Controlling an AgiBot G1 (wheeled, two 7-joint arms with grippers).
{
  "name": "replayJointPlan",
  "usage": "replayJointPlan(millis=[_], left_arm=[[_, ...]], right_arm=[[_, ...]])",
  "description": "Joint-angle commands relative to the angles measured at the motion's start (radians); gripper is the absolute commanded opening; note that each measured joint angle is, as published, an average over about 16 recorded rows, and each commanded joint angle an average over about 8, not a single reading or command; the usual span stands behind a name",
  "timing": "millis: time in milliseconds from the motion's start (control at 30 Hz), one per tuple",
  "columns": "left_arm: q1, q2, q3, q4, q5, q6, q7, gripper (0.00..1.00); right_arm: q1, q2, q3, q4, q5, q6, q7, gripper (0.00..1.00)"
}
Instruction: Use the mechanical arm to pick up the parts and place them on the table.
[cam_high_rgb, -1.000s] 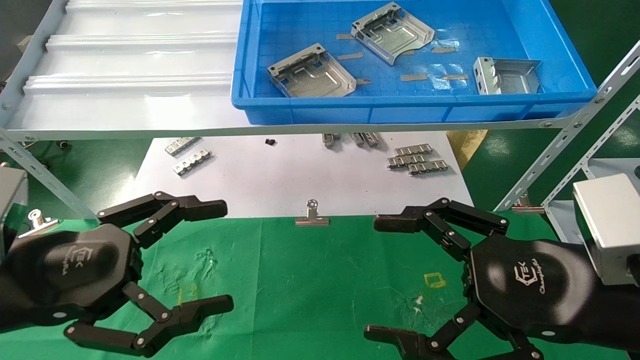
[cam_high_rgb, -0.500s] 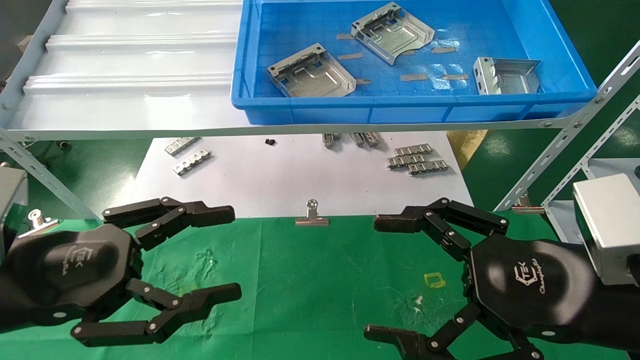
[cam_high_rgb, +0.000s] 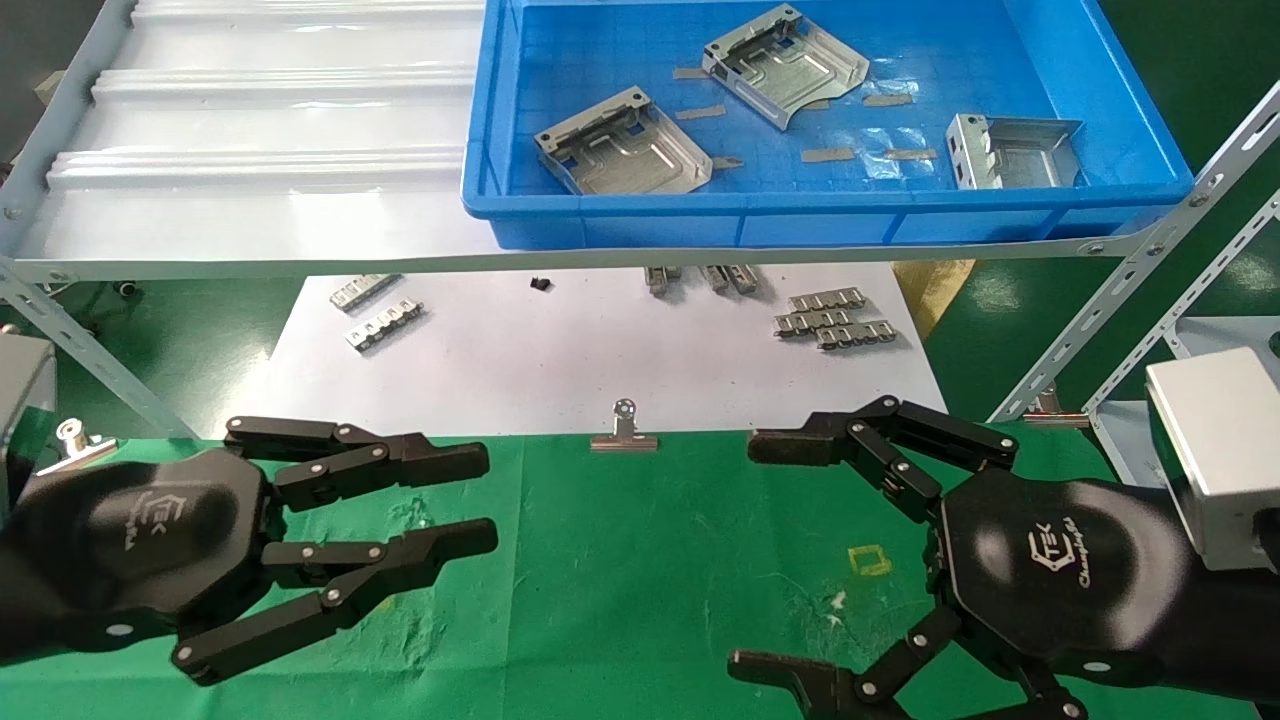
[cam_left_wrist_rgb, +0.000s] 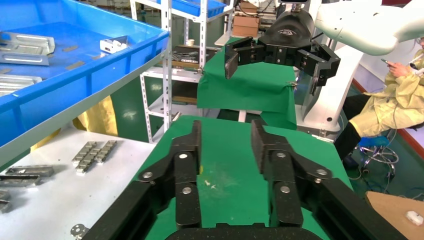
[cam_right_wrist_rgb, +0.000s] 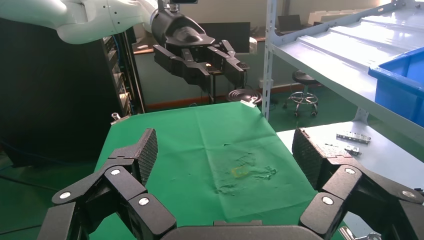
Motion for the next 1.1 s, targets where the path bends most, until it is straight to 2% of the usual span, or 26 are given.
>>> replayJointPlan(millis=[33,700,800,900,1100], left_arm=[[0.0,0.0,0.0,0.0,0.0,0.0,0.0,0.0],[0.0,0.0,0.0,0.0,0.0,0.0,0.0,0.0],[0.0,0.0,0.0,0.0,0.0,0.0,0.0,0.0],[0.0,0.0,0.0,0.0,0.0,0.0,0.0,0.0],[0.0,0.0,0.0,0.0,0.0,0.0,0.0,0.0]], right_arm=[[0.0,0.0,0.0,0.0,0.0,0.0,0.0,1.0],[0.024,-0.005,0.002,-0.005,-0.008,0.011,0.002,1.0],[0.088,-0.026,-0.005,-0.027,-0.037,0.033,0.01,1.0],[0.191,-0.071,-0.023,-0.082,-0.094,0.07,0.021,1.0],[0.413,-0.211,-0.081,-0.296,-0.252,0.196,0.017,1.0]])
